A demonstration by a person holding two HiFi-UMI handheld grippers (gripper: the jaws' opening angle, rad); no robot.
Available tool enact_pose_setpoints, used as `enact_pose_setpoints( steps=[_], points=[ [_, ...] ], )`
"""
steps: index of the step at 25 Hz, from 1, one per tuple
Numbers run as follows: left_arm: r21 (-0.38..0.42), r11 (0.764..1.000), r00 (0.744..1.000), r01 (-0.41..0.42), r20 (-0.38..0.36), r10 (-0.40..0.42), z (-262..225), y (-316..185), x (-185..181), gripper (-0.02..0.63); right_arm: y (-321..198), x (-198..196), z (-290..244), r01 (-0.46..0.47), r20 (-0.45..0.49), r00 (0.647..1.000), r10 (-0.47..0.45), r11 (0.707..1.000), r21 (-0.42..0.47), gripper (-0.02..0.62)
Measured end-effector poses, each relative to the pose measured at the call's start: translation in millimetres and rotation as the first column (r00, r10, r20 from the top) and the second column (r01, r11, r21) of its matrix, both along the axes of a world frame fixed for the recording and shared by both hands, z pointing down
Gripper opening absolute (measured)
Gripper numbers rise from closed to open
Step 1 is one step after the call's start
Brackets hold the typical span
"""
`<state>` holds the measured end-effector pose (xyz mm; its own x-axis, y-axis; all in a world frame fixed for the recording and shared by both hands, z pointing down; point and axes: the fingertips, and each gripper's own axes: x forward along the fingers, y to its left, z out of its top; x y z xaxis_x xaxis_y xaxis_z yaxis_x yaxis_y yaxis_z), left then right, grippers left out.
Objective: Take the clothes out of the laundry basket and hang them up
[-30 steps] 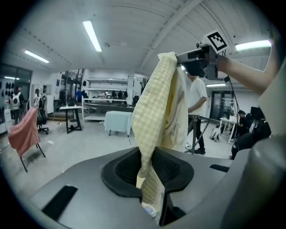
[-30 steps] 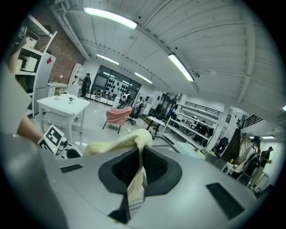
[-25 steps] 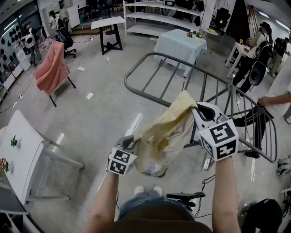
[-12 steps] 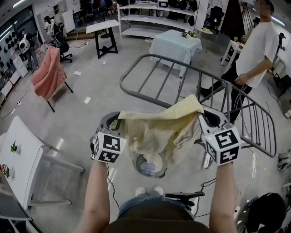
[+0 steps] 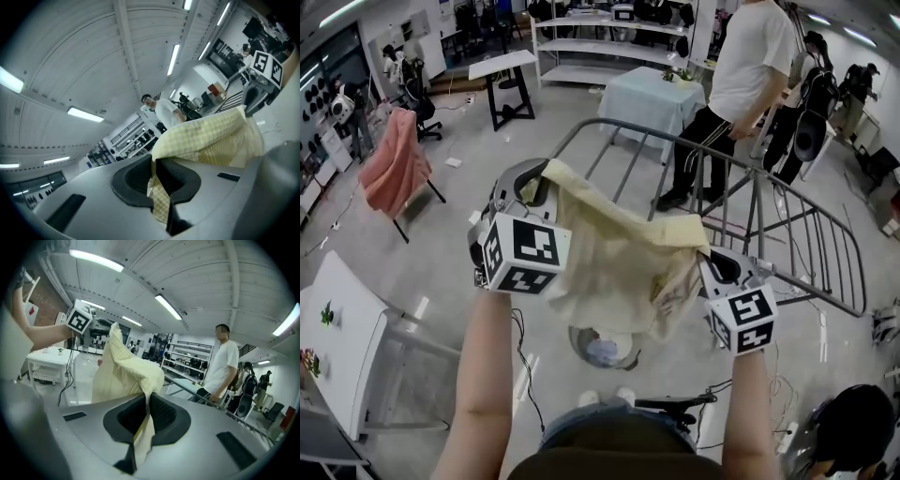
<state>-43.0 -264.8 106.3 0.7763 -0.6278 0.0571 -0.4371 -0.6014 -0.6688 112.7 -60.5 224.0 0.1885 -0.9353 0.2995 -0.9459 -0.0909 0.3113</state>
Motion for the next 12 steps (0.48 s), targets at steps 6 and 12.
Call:
enact_pose_setpoints(
  steps=[6,12],
  points=[
    [0.059,0.997,0.999,-0.042,0.005,0.041,-36,20,35,0.026,-2,-15,38,0.071,0.094,0.993,-0.069,0.997,-0.011,0.015],
    [0.128,0.987,0.996,-0.093,-0.003,0.094,-81,53,64,0.026,-10,-56,47,0.301,0.140,0.944,-0.299,0.953,0.006,0.017]
  ],
)
